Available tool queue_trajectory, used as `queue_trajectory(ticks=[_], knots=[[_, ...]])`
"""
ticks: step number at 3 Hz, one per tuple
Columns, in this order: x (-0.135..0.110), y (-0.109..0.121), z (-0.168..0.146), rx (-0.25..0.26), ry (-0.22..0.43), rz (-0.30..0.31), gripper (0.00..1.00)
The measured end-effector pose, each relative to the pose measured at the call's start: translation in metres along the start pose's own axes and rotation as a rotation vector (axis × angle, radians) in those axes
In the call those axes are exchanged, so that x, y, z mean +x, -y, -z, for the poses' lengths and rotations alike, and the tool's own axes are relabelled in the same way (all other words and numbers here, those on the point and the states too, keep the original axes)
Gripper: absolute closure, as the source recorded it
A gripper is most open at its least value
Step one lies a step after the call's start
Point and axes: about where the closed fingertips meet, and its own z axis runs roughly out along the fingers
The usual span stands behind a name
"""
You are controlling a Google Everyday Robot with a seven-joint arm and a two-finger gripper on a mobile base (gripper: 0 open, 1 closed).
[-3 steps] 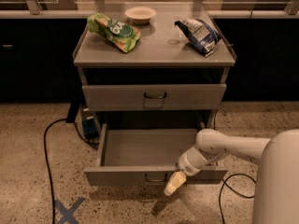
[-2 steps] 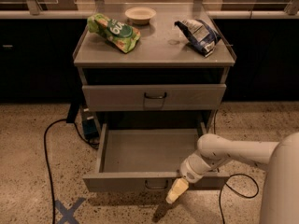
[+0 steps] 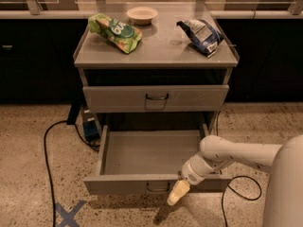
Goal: Open middle drawer
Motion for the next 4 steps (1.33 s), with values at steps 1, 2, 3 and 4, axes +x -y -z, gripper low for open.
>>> queue_trajectory(ticks=[1,2,3,4], knots=[[0.002,-0.006,-0.001,-0.027,0.019,-0.006,0.0],[0.004,-0.017,-0.002,-0.055,0.023,-0.01,0.0],[0.009,-0.03,-0.002,-0.09,0.034,-0.025,0.0],[0.009,-0.03,-0.002,-0.09,0.034,-0.025,0.0]])
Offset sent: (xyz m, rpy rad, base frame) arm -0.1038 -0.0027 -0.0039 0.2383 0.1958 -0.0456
